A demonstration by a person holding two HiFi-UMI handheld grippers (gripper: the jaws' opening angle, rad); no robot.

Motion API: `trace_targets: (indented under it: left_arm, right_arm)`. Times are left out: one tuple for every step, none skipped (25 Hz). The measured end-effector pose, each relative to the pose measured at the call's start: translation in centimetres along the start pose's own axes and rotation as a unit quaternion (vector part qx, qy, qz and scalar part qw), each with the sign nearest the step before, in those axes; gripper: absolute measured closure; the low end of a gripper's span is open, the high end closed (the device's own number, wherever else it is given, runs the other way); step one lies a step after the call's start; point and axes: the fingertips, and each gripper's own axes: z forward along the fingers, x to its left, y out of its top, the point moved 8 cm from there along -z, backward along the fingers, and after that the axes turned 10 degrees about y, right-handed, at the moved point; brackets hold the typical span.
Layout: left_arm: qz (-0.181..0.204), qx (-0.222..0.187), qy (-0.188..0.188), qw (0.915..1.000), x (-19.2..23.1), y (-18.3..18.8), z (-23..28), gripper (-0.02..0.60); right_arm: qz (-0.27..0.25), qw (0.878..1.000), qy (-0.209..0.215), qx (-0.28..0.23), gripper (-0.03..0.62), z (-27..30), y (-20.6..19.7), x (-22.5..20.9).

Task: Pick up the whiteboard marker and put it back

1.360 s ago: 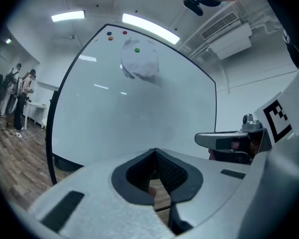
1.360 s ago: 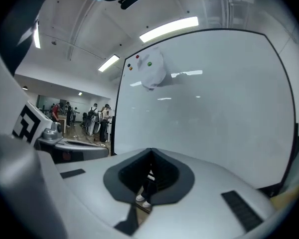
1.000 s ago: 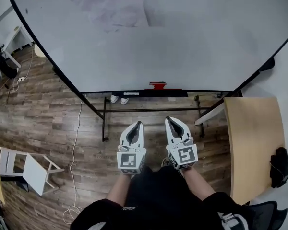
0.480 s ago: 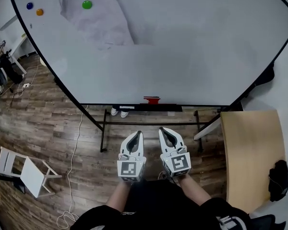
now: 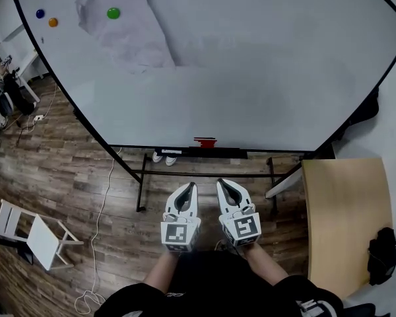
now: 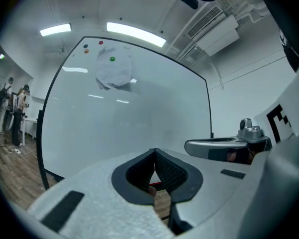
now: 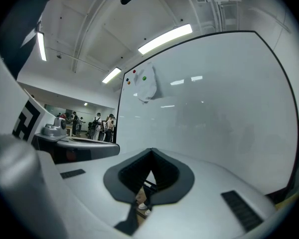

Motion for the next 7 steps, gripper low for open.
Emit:
trace_targets:
  left_arm:
    - [-0.003, 0.001, 0.000, 1.0000, -0.11, 0.02, 0.02, 0.576]
    - [-0.007, 0.003, 0.000, 1.0000, -0.16, -0.01, 0.03, 0.575]
    - [-0.010, 0.005, 0.002, 0.9999, -0.19, -0.04, 0.00, 0.575]
    - [-0.013, 0.008, 0.004, 0.9999, -0.24, -0.05, -0.07, 0.575]
    - [-0.014, 0.012, 0.006, 0.9998, -0.30, -0.08, -0.15, 0.575]
    - [-0.015, 0.014, 0.006, 0.9998, -0.36, -0.15, -0.24, 0.575]
    - [-0.014, 0.017, 0.007, 0.9997, -0.42, -0.24, -0.32, 0.577]
  right_arm:
    - [0.000, 1.000, 0.001, 0.000, 0.592, 0.01, -0.03, -0.06]
    - [0.001, 1.000, 0.002, 0.000, 0.593, 0.05, -0.03, -0.08]
    - [0.001, 1.000, 0.003, 0.000, 0.594, 0.08, -0.03, -0.07]
    - [0.002, 1.000, 0.004, -0.001, 0.592, 0.08, -0.04, -0.05]
    - [0.002, 1.000, 0.005, -0.001, 0.593, 0.04, -0.05, -0.03]
    - [0.002, 1.000, 0.005, -0.002, 0.593, -0.03, -0.06, -0.01]
    - [0.002, 1.000, 0.006, -0.003, 0.592, -0.11, -0.06, 0.00]
